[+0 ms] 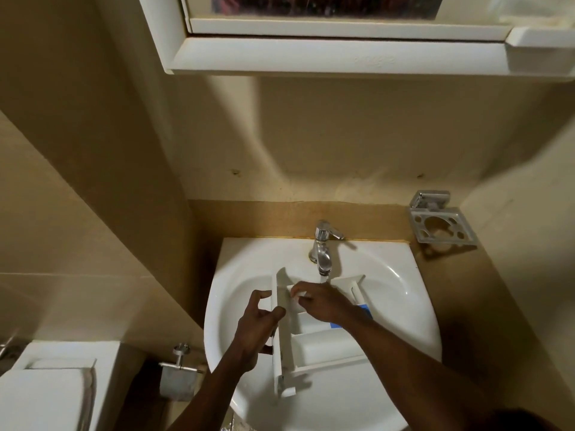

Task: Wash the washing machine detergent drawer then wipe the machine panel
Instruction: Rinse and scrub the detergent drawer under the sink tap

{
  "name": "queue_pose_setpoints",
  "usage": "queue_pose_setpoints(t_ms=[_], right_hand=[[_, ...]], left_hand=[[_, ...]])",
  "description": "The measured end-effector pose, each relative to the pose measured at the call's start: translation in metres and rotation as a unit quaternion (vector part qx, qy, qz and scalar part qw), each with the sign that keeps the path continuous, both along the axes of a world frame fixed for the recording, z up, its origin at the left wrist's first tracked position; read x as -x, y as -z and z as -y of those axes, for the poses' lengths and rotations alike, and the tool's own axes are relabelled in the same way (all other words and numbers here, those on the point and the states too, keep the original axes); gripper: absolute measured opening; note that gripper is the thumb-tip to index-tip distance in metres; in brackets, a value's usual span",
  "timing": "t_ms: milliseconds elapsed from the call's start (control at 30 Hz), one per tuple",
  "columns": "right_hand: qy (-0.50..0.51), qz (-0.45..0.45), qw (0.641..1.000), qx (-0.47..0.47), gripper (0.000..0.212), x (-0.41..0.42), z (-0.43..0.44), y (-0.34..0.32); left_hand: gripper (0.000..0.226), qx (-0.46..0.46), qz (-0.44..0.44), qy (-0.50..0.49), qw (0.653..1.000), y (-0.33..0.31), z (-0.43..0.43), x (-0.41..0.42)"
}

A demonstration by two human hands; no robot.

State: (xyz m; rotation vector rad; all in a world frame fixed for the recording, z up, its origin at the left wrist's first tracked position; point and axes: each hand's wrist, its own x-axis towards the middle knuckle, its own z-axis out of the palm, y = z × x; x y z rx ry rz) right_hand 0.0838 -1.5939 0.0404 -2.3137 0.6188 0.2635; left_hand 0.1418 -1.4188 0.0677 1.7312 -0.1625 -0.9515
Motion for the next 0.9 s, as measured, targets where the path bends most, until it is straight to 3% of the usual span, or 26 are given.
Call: queue_pose_setpoints(t_ms=[67,233,300,467,533,600,667,833,900], right_hand=[[0.009,-0.009,0.999,0.037,0.019,0.007,0.009,0.002],[0.168,-0.103,0.970,0.139,0.028,0.012,0.022,-0.004],[0.145,-0.122,0.972,0.137,0.030,0.005,0.018,-0.003],[-0.044,-0.103,0.993,0.046,0.028,-0.015,-0.021,-0.010],[-0.091,-0.152,0.983,0.053,0.029,-0.016,-0.015,-0.016],[-0.100,-0.224,0.965,0.089,0.038,-0.008,0.008,-0.016],[-0.043,-0.254,0.959,0.119,0.043,0.002,0.031,-0.019],[0.171,-0.048,0.955,0.238,0.022,0.023,0.043,-0.030],[0.234,-0.026,0.953,0.188,0.027,0.033,0.050,-0.027]], left_hand=[[0.029,0.003,-0.003,-0.002,1.000,0.000,0.000,0.000],[0.033,0.001,-0.005,0.001,1.000,-0.001,0.003,0.001],[0.034,-0.001,-0.001,0.005,1.000,-0.001,0.004,0.001],[0.030,-0.004,0.015,0.011,1.000,-0.003,0.006,0.004],[0.030,-0.010,0.022,0.000,1.000,-0.001,0.005,0.005],[0.031,-0.014,0.022,-0.009,1.000,0.000,0.005,0.004],[0.032,-0.017,0.023,-0.015,0.999,0.000,0.004,0.004],[0.033,-0.019,0.026,-0.017,0.999,-0.004,0.001,0.004],[0.034,-0.019,0.021,-0.026,0.999,-0.005,0.000,0.003]])
